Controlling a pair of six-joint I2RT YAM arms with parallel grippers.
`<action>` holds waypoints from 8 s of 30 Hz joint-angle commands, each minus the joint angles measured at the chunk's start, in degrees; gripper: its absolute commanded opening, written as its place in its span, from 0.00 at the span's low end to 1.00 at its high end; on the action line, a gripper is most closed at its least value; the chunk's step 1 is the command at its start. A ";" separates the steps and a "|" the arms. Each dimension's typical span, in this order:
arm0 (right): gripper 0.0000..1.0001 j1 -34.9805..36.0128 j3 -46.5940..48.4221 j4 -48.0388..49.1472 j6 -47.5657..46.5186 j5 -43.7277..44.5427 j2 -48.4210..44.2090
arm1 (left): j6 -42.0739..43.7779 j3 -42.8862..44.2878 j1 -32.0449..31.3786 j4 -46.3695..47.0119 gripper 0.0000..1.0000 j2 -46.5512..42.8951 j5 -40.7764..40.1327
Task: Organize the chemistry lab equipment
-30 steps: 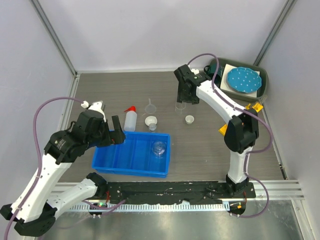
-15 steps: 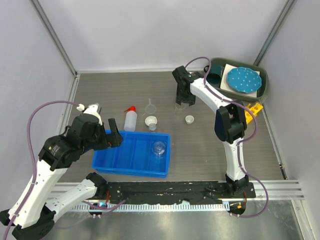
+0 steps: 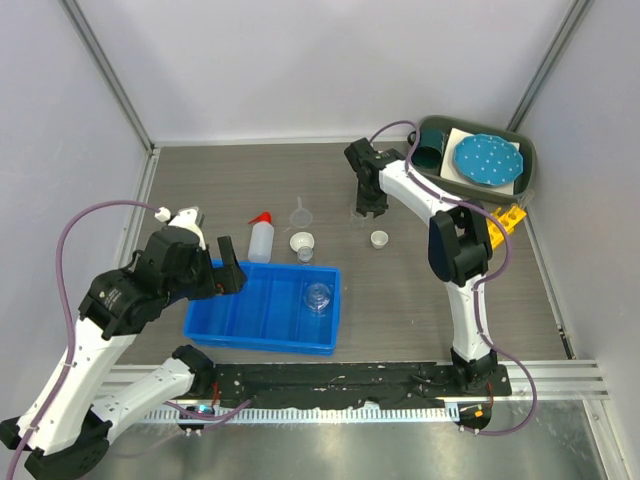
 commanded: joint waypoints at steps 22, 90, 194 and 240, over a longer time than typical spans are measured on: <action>0.01 13.52 -8.52 -1.83 -6.33 11.08 -21.97 | -0.59 1.31 0.22 -1.40 1.00 -0.42 -2.60; 0.22 39.82 -40.62 18.38 -17.23 -12.12 -34.03 | 2.05 0.96 0.22 -3.51 1.00 -3.59 -3.56; 0.22 26.80 16.31 -11.84 -7.65 4.74 -2.21 | 3.63 2.63 0.22 -5.88 1.00 -3.59 -4.27; 0.23 39.46 3.77 -2.45 -4.05 1.50 -1.86 | 3.63 4.91 0.22 -6.85 1.00 -2.63 -4.62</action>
